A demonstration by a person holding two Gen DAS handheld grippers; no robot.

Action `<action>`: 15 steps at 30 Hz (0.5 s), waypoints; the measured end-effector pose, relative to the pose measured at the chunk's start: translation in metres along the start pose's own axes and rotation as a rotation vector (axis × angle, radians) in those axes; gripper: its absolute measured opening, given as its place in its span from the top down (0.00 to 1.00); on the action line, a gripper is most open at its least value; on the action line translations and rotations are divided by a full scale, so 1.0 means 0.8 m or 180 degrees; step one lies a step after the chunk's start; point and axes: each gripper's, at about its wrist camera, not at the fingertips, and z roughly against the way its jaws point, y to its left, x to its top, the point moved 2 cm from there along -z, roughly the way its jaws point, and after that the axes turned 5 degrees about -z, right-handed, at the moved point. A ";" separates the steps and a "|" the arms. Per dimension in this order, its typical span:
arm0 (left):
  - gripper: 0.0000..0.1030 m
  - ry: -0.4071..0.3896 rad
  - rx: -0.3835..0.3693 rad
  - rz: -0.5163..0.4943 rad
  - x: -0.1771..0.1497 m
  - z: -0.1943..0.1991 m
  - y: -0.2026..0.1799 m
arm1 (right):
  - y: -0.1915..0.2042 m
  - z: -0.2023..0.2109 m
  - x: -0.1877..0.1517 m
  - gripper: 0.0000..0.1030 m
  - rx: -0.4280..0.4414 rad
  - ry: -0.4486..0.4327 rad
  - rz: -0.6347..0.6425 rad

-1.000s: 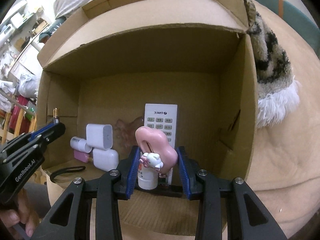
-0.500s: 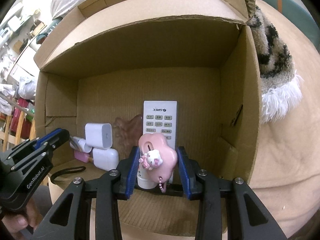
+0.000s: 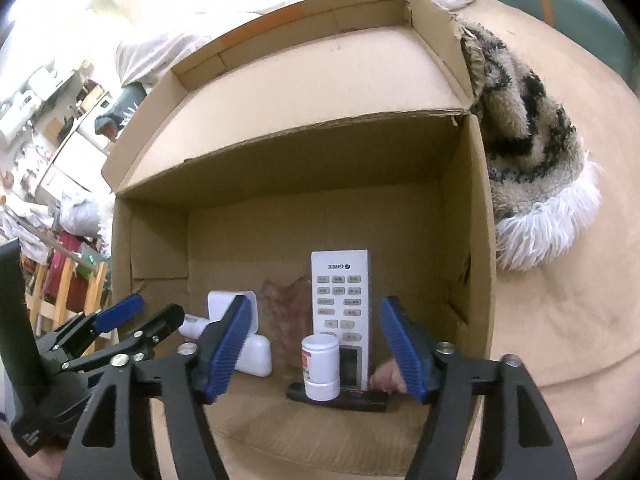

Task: Organize rigid objects
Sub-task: 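Open both grippers to release the battery and keychain in the box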

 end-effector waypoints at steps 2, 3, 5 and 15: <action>0.44 -0.0009 0.0023 -0.0002 0.000 0.001 0.001 | -0.003 0.001 0.000 0.14 -0.0013 -0.0007 -0.0028; 0.44 -0.0004 0.0020 0.0006 0.000 0.001 0.002 | -0.003 0.003 -0.001 0.09 -0.0020 -0.0019 -0.0039; 0.44 0.0011 -0.0012 0.0029 0.001 0.000 0.003 | -0.006 0.005 -0.002 0.06 -0.0011 -0.0040 -0.0062; 0.44 -0.0052 -0.0118 0.0158 0.002 0.021 0.010 | -0.004 0.014 0.000 0.06 0.0026 -0.0102 -0.0084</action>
